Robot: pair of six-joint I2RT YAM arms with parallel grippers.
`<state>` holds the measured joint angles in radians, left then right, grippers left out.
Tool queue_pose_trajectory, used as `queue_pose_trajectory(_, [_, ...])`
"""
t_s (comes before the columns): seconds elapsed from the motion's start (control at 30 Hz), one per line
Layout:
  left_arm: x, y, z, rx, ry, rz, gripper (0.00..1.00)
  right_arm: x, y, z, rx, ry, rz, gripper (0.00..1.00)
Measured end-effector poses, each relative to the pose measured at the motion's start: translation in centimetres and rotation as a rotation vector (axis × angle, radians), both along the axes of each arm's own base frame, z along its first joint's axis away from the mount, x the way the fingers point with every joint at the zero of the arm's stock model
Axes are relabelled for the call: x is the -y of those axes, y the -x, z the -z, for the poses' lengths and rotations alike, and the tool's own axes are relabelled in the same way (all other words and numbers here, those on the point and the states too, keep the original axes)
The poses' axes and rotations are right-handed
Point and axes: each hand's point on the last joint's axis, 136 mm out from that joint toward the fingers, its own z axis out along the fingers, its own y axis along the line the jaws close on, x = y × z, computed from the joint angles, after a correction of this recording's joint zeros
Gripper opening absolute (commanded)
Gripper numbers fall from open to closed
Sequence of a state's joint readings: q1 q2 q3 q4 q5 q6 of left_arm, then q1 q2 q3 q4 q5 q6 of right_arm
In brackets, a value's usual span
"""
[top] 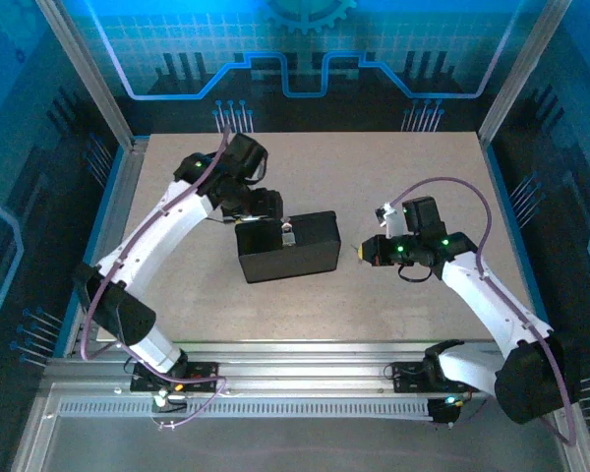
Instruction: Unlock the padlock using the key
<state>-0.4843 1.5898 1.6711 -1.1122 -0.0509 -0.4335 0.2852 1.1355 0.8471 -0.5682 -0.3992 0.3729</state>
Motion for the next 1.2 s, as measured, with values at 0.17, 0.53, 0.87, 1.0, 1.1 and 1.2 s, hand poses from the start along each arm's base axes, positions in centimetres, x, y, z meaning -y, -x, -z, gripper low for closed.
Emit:
queue_pose_trajectory(0.17, [-0.8,-2.4,2.3,0.101,-0.037,0.126,0.82,0.7,0.6,-0.1,-0.016,0.04,0.018,0.0])
queue_pose_trajectory(0.53, [0.5,-3.5,3.4,0.126,0.126,0.23,0.81,1.6,1.1,-0.9,0.003,0.074,0.042,0.0])
queue_pose_trajectory(0.87, [0.3,-0.6,4.3,0.086,0.162,0.253,0.8,1.9,1.1,-0.8,0.003,0.091,0.052,0.0])
queue_pose_trajectory(1.0, [0.1,0.1,3.9,0.074,0.172,0.247,0.79,1.9,1.2,-0.8,0.004,0.092,0.052,0.0])
queue_pose_trajectory(1.1, [0.2,1.2,3.8,0.05,0.202,0.238,0.79,2.0,1.3,-0.9,0.008,0.095,0.052,0.0])
queue_pose_trajectory(1.2, [0.5,2.5,3.8,0.021,0.244,0.243,0.79,2.0,1.3,-0.9,0.011,0.096,0.052,0.0])
